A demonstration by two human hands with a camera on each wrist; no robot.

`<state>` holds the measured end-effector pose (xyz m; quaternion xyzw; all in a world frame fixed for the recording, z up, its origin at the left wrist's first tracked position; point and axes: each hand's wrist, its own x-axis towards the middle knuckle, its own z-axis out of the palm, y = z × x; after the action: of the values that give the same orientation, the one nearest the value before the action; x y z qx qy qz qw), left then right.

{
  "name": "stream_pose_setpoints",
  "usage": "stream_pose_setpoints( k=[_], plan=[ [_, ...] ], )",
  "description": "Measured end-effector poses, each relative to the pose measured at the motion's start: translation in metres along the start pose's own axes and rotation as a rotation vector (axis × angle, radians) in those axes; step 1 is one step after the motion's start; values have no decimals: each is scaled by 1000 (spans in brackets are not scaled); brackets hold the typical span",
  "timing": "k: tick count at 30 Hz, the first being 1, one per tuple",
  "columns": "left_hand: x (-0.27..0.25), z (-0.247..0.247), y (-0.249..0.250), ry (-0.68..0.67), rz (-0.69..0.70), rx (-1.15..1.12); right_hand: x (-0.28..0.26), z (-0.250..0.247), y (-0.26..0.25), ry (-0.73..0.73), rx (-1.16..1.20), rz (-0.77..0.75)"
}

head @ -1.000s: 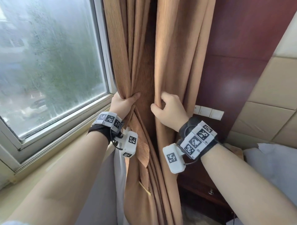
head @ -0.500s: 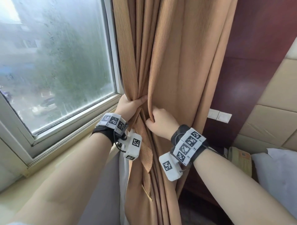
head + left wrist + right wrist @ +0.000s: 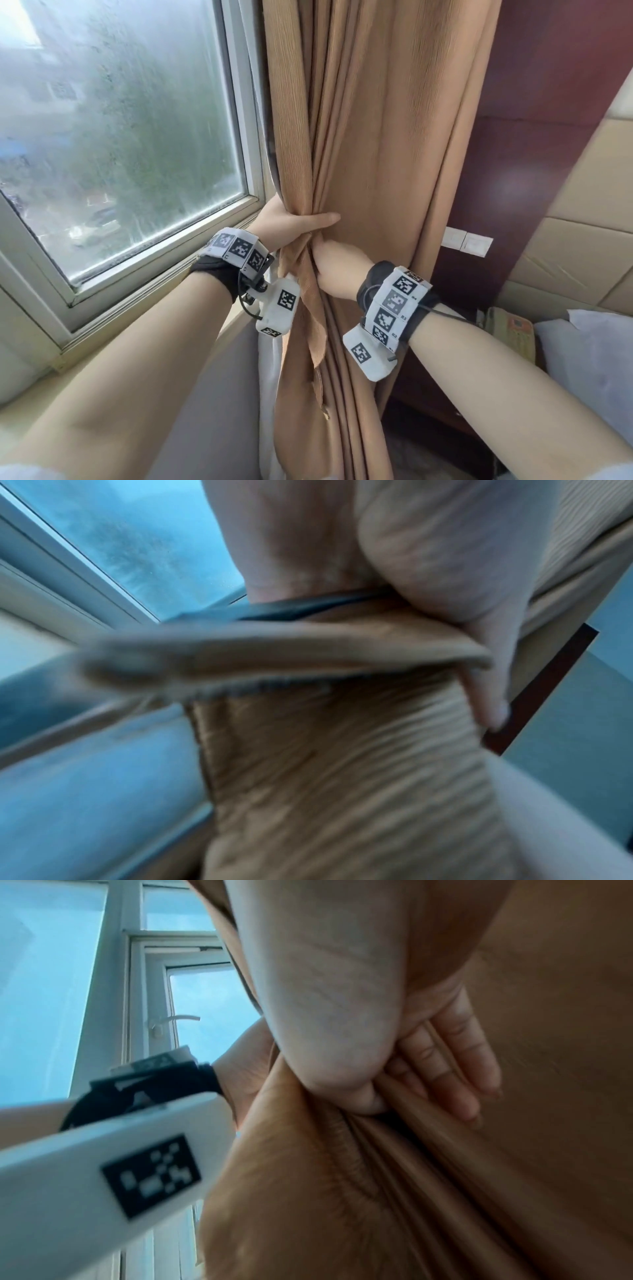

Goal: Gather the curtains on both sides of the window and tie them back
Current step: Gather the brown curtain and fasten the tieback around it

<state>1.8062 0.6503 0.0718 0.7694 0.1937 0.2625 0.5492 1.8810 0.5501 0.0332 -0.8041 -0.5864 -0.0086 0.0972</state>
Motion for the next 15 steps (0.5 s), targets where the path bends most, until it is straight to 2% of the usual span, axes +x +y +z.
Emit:
stream_pose_setpoints(
  k=[2,4,8,10,12,15],
  plan=[
    [3,2,-5,130,-25,-23,-3,3,5,14,66,-39],
    [6,4,-8,202,-28,-36,-5,7,15,17,161,-63],
    [9,3,-6,187,-19,-61,-9,14,44,94,488,-49],
    [10,1,-6,190,-31,-99,-10,16,58,212,674,28],
    [11,-3,-8,193,-56,-137,-7,16,73,392,764,140],
    [12,-8,-12,200,-83,-168,-1,13,100,645,645,373]
  ],
)
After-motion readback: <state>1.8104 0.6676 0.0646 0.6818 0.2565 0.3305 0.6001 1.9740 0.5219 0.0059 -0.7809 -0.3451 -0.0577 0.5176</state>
